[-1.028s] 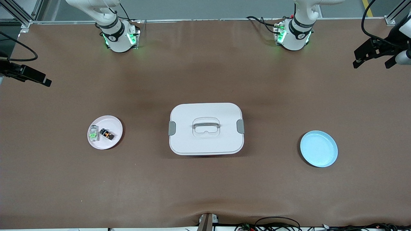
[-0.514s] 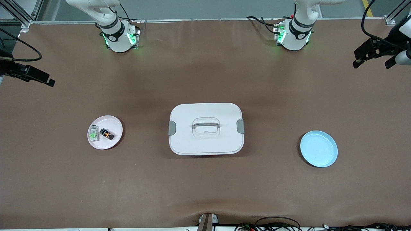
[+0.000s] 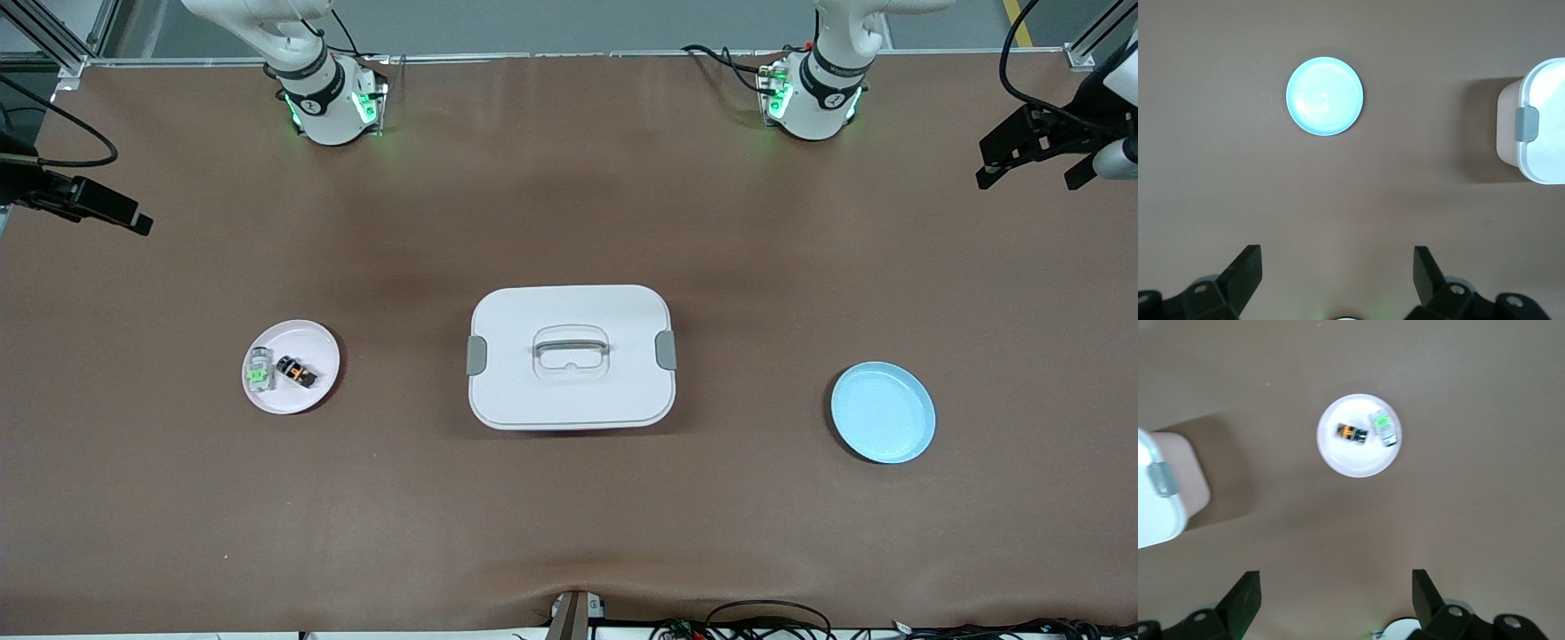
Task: Transfer orange switch to right arm and place
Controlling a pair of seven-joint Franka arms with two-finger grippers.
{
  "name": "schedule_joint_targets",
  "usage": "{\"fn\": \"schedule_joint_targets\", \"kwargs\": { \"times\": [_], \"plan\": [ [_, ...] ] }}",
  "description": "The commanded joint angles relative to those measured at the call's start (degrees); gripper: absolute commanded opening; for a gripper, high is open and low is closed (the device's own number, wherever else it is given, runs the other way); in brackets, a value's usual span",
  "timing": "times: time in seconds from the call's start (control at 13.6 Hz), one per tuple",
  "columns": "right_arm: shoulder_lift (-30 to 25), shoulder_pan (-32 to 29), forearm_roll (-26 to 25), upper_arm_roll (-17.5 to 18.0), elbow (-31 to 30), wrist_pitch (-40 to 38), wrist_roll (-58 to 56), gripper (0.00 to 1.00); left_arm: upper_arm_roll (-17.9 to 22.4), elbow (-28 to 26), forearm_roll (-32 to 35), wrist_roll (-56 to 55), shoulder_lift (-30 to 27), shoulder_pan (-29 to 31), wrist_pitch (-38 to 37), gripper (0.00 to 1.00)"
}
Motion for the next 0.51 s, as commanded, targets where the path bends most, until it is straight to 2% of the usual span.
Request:
{"fn": "schedule_joint_targets", "kwargs": {
  "times": [0.0, 0.44],
  "plan": [
    [-2.04, 2.16, -3.51, 0.86, -1.61, 1.03, -0.02, 1.00, -0.15, 1.38, 1.10, 0.20, 0.47, -0.31, -1.17, 1.00],
    [-2.57, 1.98, -3.43, 0.77, -1.78, 3.22, -7.21, 1.00, -0.23, 0.76, 1.36, 0.20, 0.03, -0.58, -1.17, 1.00]
  ]
}}
